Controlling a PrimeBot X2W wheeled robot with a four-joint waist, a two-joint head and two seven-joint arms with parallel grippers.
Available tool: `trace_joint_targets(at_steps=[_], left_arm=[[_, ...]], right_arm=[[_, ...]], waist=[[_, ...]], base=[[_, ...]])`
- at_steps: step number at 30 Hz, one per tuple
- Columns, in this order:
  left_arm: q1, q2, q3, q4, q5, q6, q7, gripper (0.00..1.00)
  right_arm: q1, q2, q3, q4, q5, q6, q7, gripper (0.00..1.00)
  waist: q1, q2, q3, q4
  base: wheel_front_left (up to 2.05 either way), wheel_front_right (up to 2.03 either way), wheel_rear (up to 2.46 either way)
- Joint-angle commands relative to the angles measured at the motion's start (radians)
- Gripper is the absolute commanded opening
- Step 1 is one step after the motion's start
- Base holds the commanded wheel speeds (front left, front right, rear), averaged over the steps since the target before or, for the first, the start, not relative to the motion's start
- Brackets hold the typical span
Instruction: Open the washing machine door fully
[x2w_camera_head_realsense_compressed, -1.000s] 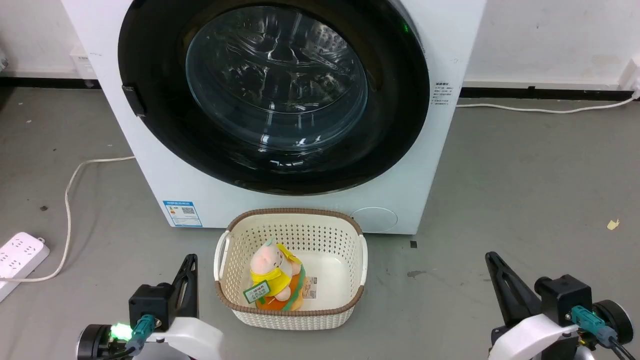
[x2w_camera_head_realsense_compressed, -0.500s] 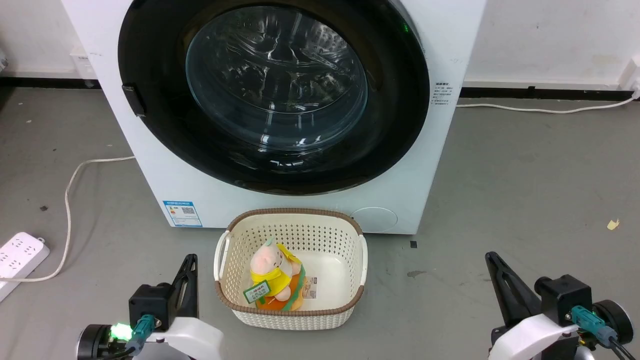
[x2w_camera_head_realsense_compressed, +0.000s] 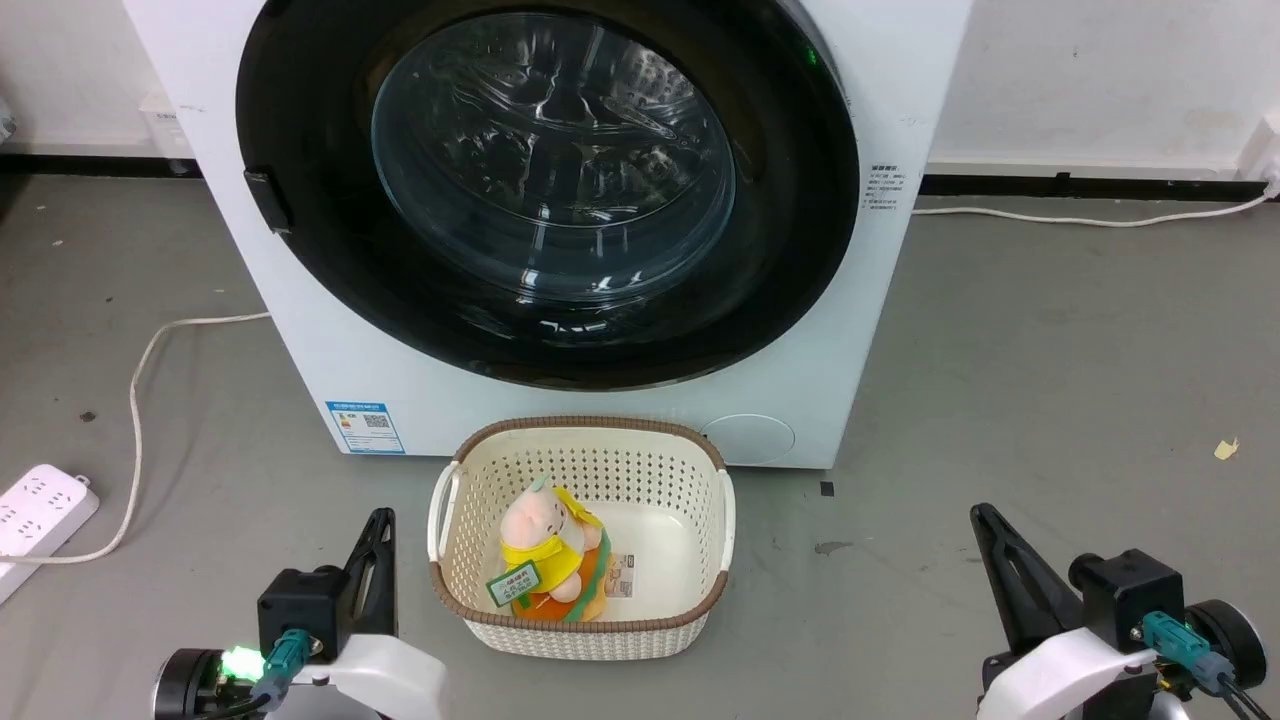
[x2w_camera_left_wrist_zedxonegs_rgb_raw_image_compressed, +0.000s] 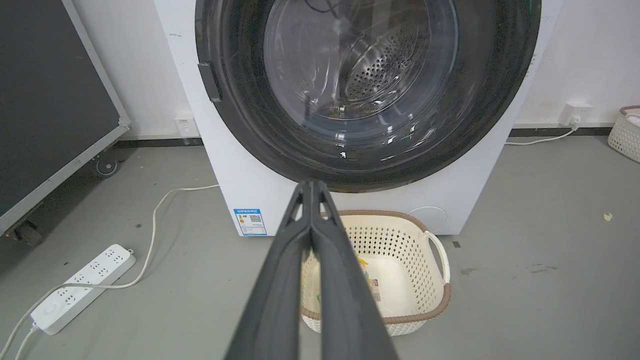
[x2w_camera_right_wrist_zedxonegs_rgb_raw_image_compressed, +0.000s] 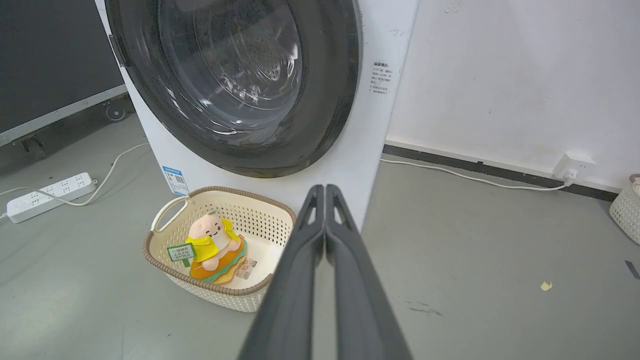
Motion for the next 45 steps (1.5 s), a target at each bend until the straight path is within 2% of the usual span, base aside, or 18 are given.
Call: trace_joint_targets(at_steps=[1, 6, 7, 8, 9, 10, 34, 45], left_arm=[[-0.015, 0.001, 0.0, -0.004, 0.003, 0.003, 0.0, 0.0], [-0.015, 0.001, 0.0, -0.004, 0.003, 0.003, 0.0, 0.0], [0.0, 0.0, 0.0, 0.0, 0.0, 0.0, 0.0, 1.0], [0.001, 0.0, 0.0, 0.0, 0.0, 0.0, -0.001, 1.0], [0.001, 0.0, 0.0, 0.0, 0.0, 0.0, 0.0, 0.0], [0.001, 0.0, 0.0, 0.001, 0.0, 0.0, -0.001, 1.0], [-0.006, 0.0, -0.027, 0.011, -0.008, 0.002, -0.047, 1.0], [-0.041, 0.0, -0.042, 0.004, -0.011, 0.003, -0.07, 1.0]], right_arm=[[-0.012, 0.005, 0.0, -0.005, -0.008, -0.001, 0.001, 0.0], [-0.012, 0.005, 0.0, -0.005, -0.008, -0.001, 0.001, 0.0], [0.0, 0.0, 0.0, 0.0, 0.0, 0.0, 0.0, 1.0], [0.0, 0.0, 0.001, 0.0, 0.001, 0.0, 0.0, 1.0], [0.0, 0.0, 0.0, 0.0, 0.001, 0.0, 0.0, 0.0], [0.0, 0.0, 0.001, 0.0, 0.001, 0.0, -0.001, 1.0], [-0.023, -0.004, 0.008, 0.014, 0.05, 0.0, -0.046, 1.0], [-0.114, -0.044, 0.021, 0.039, 0.125, 0.0, -0.052, 1.0]], waist=[[0.0, 0.0, 0.0, 0.0], [0.0, 0.0, 0.0, 0.0], [0.0, 0.0, 0.0, 0.0], [0.0, 0.0, 0.0, 0.0], [0.0, 0.0, 0.0, 0.0], [0.0, 0.0, 0.0, 0.0], [0.0, 0.0, 0.012, 0.001], [0.0, 0.0, 0.072, 0.012]], base=[[0.0, 0.0, 0.0], [0.0, 0.0, 0.0], [0.0, 0.0, 0.0], [0.0, 0.0, 0.0], [0.0, 0.0, 0.0], [0.0, 0.0, 0.0], [0.0, 0.0, 0.0], [0.0, 0.0, 0.0]])
